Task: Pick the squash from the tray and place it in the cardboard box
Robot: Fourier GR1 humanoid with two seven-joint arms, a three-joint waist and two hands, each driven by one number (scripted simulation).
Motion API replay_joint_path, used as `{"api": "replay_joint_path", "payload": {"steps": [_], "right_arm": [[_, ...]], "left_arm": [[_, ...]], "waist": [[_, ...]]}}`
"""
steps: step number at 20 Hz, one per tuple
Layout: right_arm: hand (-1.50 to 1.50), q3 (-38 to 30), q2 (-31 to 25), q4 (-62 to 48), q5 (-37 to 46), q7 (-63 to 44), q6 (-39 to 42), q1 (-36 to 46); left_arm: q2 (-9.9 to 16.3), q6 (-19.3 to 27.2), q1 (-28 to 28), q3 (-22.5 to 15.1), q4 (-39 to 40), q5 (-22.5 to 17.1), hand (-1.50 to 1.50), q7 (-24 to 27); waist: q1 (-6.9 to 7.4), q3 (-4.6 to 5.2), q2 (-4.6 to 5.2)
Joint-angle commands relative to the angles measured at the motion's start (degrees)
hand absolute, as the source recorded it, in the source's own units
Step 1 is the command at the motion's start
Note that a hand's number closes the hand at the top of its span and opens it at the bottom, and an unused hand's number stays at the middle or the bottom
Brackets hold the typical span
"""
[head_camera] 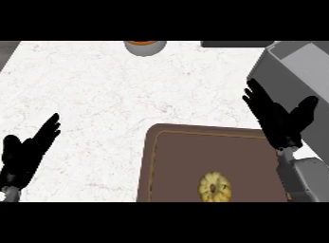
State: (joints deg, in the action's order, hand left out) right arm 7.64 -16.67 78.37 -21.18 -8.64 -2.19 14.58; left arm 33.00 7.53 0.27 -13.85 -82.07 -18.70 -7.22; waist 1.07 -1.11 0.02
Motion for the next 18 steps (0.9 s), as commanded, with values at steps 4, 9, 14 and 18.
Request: {"api": "replay_joint_path", "payload": {"steps": [4,9,14,18], "right_arm": [[-1.5,7.1,-5.3,12.6,17.7,-9.0,-14.3,-0.2],[-1.5,4.1,-15.9,17.4,36.7,-5.5,-25.6,1.9],[-1.5,17.4,-14.7,32.7,52.0,-13.5,-26.7,-0.8],[-1.5,24.8,-17.9,36.9,60.5,-26.7,-16.9,-3.9]], "left_arm": [[-1.4,3.1,-1.2,6.1,-4.9,-4.1,0.0,0.0],[-4.1,3.7,-0.7,8.0,-5.5,-7.6,0.0,0.5],[-4.2,2.6,-0.5,9.7,-5.6,-9.4,0.0,1.2],[-2.1,2.1,-0.2,11.3,-8.0,-10.4,0.0,-0.5]], "waist": [[-2.14,1.55,-1.5],[-5.52,1.96,-3.2],[-4.59,1.74,-1.97],[-4.45,1.82,-2.14]]}}
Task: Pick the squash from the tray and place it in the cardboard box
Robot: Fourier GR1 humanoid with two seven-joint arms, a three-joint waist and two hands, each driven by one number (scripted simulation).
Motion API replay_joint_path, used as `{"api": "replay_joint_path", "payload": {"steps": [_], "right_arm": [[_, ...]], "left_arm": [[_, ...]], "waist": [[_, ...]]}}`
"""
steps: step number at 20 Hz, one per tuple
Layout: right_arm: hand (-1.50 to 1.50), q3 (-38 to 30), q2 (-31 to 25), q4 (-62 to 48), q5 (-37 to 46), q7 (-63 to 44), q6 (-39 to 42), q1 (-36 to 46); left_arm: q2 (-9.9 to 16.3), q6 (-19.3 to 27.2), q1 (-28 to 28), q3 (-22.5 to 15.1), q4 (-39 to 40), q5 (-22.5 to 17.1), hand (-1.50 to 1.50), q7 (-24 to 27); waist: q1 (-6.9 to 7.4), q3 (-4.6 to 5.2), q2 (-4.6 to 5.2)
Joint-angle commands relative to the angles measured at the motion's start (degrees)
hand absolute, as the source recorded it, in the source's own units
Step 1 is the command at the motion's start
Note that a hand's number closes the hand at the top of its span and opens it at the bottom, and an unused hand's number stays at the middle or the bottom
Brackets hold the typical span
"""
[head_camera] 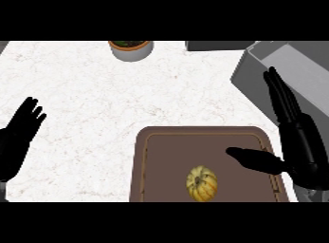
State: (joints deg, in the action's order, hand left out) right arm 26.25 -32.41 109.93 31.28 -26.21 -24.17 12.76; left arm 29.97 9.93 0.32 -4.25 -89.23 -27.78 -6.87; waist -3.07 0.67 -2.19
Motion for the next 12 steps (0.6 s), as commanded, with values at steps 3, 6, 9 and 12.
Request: {"api": "replay_joint_path", "payload": {"steps": [3,6,9,12], "right_arm": [[-1.5,9.0,-5.8,3.0,11.3,-17.6,15.2,-2.0],[-1.5,12.4,-6.4,3.9,14.5,-27.0,23.8,-1.1],[-1.5,15.8,-4.5,5.2,15.2,-36.7,33.5,1.1],[-1.5,18.0,0.4,5.8,13.8,-46.9,41.5,2.2]], "left_arm": [[0.3,-0.4,0.3,0.6,-1.3,-0.7,0.0,-0.3],[-0.6,-0.4,0.4,-0.2,-1.1,-0.1,0.0,0.4],[-0.6,-0.4,-1.2,-0.3,-1.8,-0.8,0.0,-1.1],[-0.4,-1.1,0.0,-0.3,-1.9,-0.5,0.0,-0.2]], "waist": [[0.25,0.38,0.28],[0.82,0.4,0.69],[1.82,0.28,1.16],[3.22,0.13,1.41]]}}
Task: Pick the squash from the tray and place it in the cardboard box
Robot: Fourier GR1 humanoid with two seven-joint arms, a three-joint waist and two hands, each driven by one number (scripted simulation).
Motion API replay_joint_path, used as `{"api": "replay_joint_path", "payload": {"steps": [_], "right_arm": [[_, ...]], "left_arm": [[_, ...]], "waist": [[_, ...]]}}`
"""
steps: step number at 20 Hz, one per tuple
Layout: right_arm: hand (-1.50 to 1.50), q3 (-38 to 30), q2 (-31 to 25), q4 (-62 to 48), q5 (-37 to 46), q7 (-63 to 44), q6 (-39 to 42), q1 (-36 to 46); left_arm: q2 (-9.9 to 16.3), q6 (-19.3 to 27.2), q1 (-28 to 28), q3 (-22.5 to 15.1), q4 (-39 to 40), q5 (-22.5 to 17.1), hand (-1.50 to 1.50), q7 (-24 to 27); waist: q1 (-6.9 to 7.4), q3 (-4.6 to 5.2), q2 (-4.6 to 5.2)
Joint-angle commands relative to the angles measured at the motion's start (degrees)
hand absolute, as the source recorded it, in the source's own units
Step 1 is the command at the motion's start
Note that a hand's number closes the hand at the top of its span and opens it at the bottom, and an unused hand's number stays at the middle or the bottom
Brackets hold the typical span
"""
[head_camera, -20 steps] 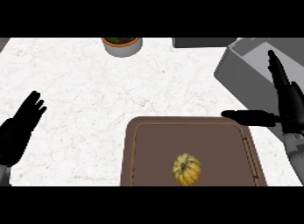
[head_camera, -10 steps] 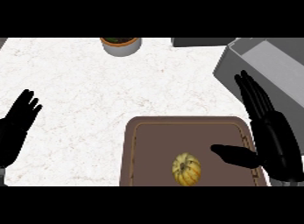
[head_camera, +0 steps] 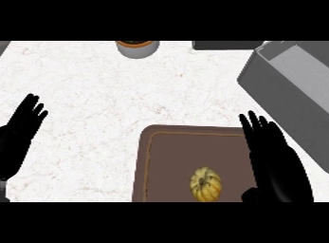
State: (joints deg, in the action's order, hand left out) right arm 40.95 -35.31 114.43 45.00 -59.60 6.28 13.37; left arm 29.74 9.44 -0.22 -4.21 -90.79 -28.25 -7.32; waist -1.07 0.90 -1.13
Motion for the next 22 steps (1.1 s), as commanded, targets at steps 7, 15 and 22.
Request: {"api": "replay_joint_path", "payload": {"steps": [7,15,22], "right_arm": [[-1.5,4.0,16.5,-5.6,-1.3,-24.5,16.3,2.6],[-1.5,0.1,24.9,-9.7,1.3,-25.5,21.7,0.5],[-1.5,-0.4,32.9,-11.7,8.9,-25.5,25.9,-1.9]], "left_arm": [[-1.1,-0.1,-1.3,-1.0,-0.7,0.3,0.0,-0.5],[0.8,-1.2,-0.4,0.8,-1.9,-0.7,0.0,-1.9],[0.1,-0.2,-1.1,1.3,-1.4,-0.4,0.0,-2.1]], "waist": [[1.71,-0.34,1.04],[1.03,-0.45,0.45],[0.2,-0.53,0.46]]}}
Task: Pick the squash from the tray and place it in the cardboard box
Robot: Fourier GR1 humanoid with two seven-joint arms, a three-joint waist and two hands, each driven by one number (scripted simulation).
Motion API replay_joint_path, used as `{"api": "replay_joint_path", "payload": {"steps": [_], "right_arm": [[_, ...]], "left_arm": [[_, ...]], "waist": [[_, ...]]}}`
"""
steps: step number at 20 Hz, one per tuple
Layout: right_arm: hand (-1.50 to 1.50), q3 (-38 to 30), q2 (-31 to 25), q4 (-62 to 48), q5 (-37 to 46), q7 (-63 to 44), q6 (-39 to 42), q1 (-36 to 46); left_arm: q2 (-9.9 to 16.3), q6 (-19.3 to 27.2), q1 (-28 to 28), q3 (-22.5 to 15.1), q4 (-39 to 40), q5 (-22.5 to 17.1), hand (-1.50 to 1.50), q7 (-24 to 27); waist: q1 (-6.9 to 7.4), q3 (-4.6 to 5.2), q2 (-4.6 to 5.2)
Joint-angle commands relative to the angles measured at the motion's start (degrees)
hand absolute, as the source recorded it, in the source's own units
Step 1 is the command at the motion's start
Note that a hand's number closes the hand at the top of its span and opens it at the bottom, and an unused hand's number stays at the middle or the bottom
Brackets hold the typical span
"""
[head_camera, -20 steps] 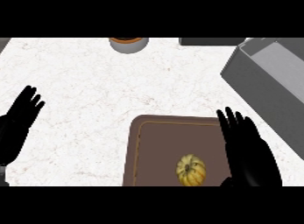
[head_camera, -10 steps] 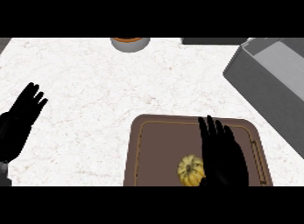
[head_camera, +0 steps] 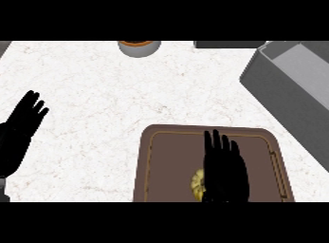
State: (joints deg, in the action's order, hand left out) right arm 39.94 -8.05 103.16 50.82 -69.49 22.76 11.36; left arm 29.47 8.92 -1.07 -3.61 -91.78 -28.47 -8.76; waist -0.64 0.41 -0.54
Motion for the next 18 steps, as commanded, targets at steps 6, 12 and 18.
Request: {"api": "replay_joint_path", "payload": {"steps": [6,12,18], "right_arm": [[-1.5,-0.2,7.9,-0.1,4.6,-15.6,12.0,1.6],[-1.5,1.3,7.9,-0.3,6.4,-15.6,12.8,1.2],[-1.5,-0.9,8.0,-1.9,6.7,-15.6,16.3,0.7]], "left_arm": [[-2.1,0.1,-0.1,-1.4,0.3,1.0,0.0,0.2],[-0.8,-0.1,-1.4,0.1,-0.2,1.0,0.0,-1.0],[-1.2,-1.5,0.3,0.3,-0.2,0.4,0.0,-0.4]], "waist": [[0.36,-0.18,0.32],[0.64,-0.23,0.31],[0.81,-0.19,0.3]]}}
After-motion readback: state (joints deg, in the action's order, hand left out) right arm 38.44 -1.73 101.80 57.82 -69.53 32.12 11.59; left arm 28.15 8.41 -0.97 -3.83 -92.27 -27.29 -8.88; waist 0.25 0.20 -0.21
